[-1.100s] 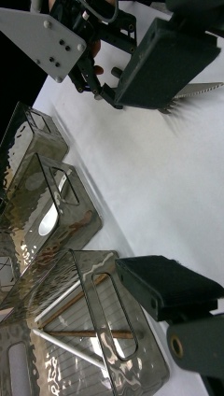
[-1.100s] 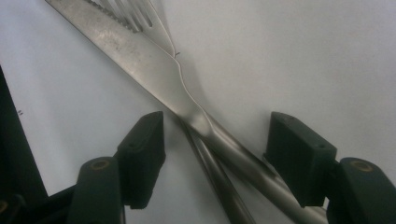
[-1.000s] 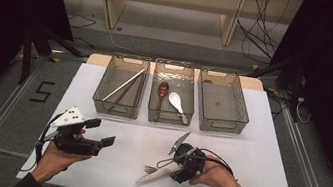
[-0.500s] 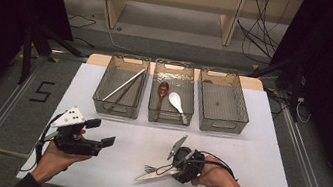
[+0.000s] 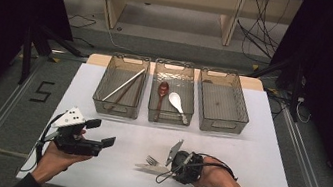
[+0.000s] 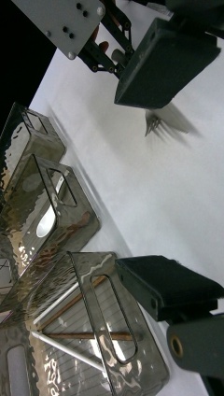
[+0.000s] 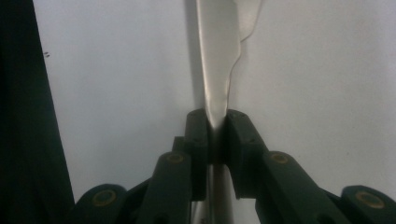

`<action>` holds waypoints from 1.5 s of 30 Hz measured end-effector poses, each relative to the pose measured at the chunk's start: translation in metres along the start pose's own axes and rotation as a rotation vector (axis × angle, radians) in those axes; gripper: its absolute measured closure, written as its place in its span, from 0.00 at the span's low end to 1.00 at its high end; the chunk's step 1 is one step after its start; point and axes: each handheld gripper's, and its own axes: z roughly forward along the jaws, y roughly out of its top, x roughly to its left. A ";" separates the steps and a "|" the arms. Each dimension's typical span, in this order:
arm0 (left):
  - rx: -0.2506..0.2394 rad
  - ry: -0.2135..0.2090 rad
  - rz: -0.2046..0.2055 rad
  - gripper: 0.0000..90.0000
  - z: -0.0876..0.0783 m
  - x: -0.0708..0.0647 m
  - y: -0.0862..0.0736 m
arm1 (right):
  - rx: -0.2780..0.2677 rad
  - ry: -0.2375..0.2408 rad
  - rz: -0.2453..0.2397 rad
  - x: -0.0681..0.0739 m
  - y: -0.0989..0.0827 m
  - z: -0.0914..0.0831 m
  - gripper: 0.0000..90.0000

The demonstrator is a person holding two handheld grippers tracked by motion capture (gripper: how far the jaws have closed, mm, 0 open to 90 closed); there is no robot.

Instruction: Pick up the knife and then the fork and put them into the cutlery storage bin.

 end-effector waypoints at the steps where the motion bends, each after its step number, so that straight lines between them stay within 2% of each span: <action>1: 0.000 0.000 0.000 0.19 0.000 0.000 0.000 | 0.000 0.000 -0.004 0.000 0.000 0.000 0.89; 7: 0.002 0.000 0.000 0.19 0.000 0.000 0.000 | -0.014 0.007 0.002 0.000 -0.001 -0.002 0.90; 13: 0.003 0.001 0.000 0.19 0.000 0.000 0.000 | -0.042 -0.009 -0.006 -0.002 -0.002 -0.009 0.90; 16: 0.002 0.001 0.001 0.19 0.000 0.000 0.000 | -0.058 -0.007 0.011 -0.003 -0.002 -0.012 0.90; 19: 0.002 0.002 0.001 0.19 0.000 0.000 0.000 | -0.076 -0.023 0.042 -0.005 -0.003 -0.015 0.90; 22: 0.000 0.002 0.000 0.19 0.000 0.000 0.000 | -0.094 -0.017 0.084 -0.006 -0.004 -0.020 0.90; 28: 0.000 0.002 0.002 0.19 0.000 0.000 0.000 | -0.151 -0.033 0.131 -0.014 -0.008 -0.028 0.90; 34: 0.001 0.003 0.002 0.19 0.000 0.000 0.000 | -0.209 -0.036 0.228 -0.024 -0.015 -0.038 0.90; 35: 0.000 0.003 0.002 0.19 0.000 0.000 0.000 | -0.223 -0.048 0.245 -0.026 -0.016 -0.040 0.90; 39: 0.000 0.003 0.002 0.19 0.000 0.001 0.000 | -0.266 -0.064 0.283 -0.031 -0.021 -0.046 0.90; 45: -0.003 0.003 0.003 0.19 0.000 0.001 0.000 | -0.298 -0.075 0.359 -0.037 -0.027 -0.054 0.90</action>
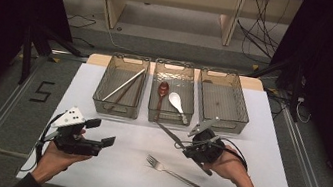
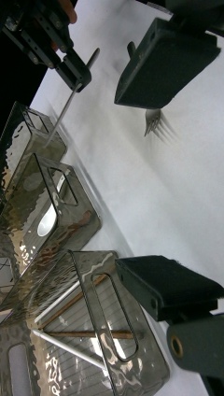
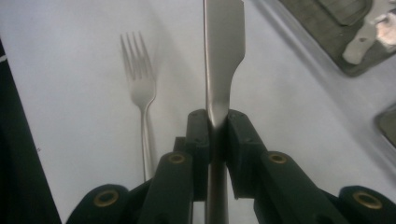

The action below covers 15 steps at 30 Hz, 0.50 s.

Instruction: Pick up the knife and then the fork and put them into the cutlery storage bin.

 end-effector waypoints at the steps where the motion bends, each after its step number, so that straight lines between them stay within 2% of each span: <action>1: 0.000 0.000 0.000 0.19 0.000 0.000 0.000 | -0.011 0.000 -0.005 -0.002 -0.001 -0.001 0.90; 15: -0.003 -0.004 0.000 0.19 0.000 0.000 0.000 | -0.090 -0.041 0.088 -0.020 -0.007 -0.018 0.90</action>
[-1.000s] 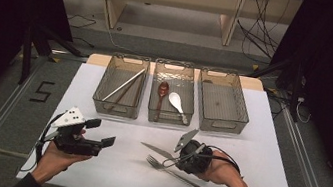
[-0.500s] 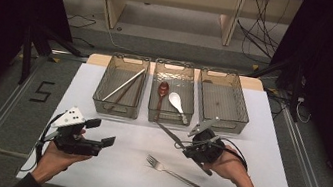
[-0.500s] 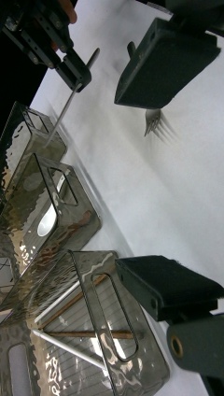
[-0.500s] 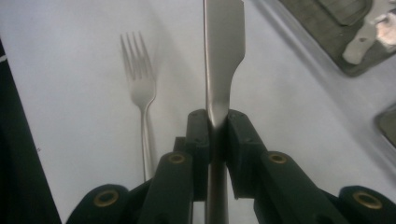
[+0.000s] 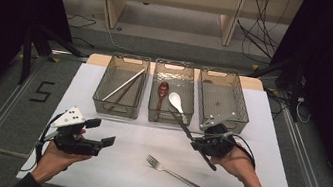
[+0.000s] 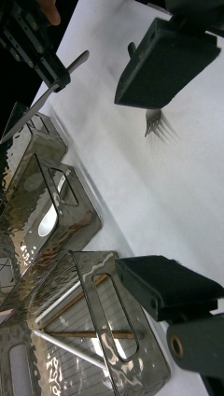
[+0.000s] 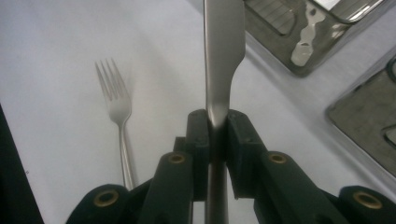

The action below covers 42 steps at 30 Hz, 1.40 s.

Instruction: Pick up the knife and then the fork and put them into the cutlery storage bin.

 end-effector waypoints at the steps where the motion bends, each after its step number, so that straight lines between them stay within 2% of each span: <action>1: 0.000 0.000 0.001 0.19 0.000 0.000 0.000 | -0.007 0.000 0.009 -0.001 0.000 -0.001 0.90; 20: 0.003 0.001 0.001 0.19 0.000 0.000 0.000 | -0.093 -0.021 0.108 -0.018 -0.003 -0.014 0.90; 35: 0.003 0.003 -0.001 0.19 0.001 0.000 0.000 | -0.162 -0.053 0.196 -0.038 -0.003 -0.027 0.90; 42: 0.004 0.004 -0.001 0.19 0.001 0.001 0.000 | -0.202 -0.052 0.239 -0.047 -0.001 -0.030 0.90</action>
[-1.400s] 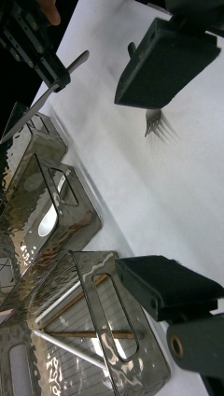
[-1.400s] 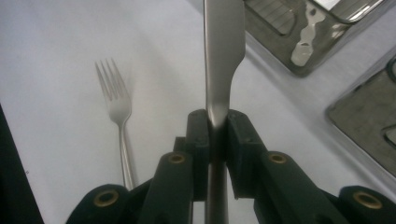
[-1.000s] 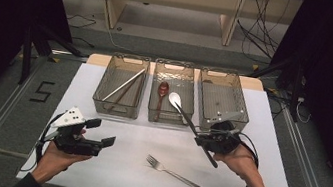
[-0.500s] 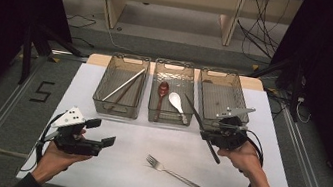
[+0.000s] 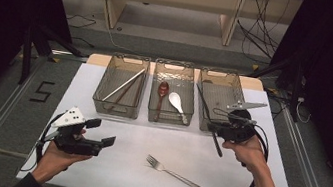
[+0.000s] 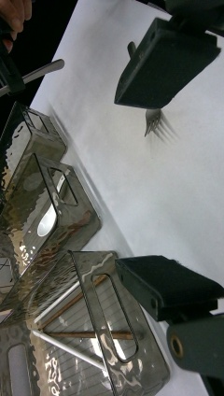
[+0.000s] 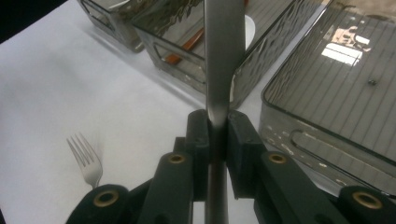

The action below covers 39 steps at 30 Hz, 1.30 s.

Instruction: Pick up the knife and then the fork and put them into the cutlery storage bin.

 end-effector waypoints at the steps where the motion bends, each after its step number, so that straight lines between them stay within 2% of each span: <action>1: 0.000 0.000 0.000 0.19 0.000 0.000 0.000 | -0.005 -0.001 0.007 -0.001 0.001 0.000 0.90; 10: -0.003 0.002 -0.007 0.19 0.000 0.001 0.000 | -0.030 -0.030 0.072 -0.016 0.009 0.000 0.90; 13: -0.003 0.002 -0.006 0.19 0.000 0.001 0.000 | -0.039 -0.043 0.106 -0.024 0.017 0.000 0.90; 26: -0.006 0.000 -0.007 0.19 0.000 0.001 0.000 | -0.039 -0.104 0.193 -0.046 0.063 0.008 0.90; 39: -0.005 -0.001 -0.007 0.19 0.000 0.001 0.000 | -0.039 -0.161 0.274 -0.066 0.081 0.019 0.90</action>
